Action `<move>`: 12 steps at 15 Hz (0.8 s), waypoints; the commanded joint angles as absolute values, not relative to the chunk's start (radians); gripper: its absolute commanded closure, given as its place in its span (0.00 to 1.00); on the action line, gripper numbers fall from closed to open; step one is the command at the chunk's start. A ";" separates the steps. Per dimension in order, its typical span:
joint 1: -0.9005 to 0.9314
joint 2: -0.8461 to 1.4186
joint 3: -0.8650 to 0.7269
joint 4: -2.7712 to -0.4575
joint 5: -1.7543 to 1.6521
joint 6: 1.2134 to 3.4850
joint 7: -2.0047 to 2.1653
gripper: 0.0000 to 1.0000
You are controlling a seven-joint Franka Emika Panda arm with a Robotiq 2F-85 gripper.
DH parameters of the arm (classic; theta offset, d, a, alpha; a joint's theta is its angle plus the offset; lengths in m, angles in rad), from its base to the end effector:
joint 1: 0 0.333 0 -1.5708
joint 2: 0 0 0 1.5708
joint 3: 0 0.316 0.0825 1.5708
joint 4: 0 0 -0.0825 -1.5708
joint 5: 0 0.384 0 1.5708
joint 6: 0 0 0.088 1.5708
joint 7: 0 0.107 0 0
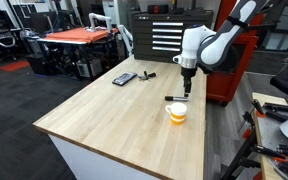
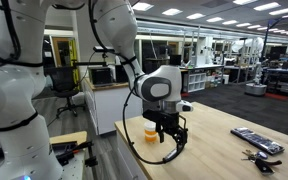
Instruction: Put the marker in the mug
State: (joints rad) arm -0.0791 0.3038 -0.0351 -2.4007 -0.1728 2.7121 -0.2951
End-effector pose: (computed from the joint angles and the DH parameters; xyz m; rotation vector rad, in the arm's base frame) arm 0.4963 -0.0515 0.1904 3.0150 0.5167 -0.0153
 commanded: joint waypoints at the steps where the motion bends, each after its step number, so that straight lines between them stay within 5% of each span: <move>1: -0.075 0.340 -0.041 -2.386 -0.195 2.748 -0.287 0.00; 12: -0.099 0.426 -0.026 -2.378 -0.186 2.864 -0.315 0.00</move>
State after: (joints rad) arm -0.0799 0.4023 -0.0327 -2.3889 -0.1796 2.8285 -0.2964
